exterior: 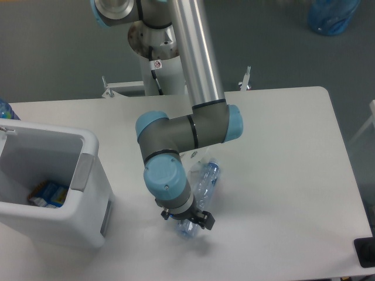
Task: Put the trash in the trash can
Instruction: 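Lower the gripper over the bottle's cap end and close on it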
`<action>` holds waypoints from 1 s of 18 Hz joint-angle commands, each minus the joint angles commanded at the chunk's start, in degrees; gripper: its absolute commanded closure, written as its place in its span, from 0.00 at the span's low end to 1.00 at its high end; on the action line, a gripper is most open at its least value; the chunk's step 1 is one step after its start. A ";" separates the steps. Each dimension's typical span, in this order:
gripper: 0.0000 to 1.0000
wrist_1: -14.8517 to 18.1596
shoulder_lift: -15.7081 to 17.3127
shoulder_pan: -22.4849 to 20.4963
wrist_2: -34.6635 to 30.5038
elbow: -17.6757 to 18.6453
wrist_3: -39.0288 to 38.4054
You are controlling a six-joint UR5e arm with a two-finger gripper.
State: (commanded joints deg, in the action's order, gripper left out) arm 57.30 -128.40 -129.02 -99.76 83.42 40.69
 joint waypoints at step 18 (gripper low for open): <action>0.33 -0.26 -2.56 0.18 0.62 -3.78 -1.85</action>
State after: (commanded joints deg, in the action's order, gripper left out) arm 57.04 -130.96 -128.85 -99.14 79.63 38.85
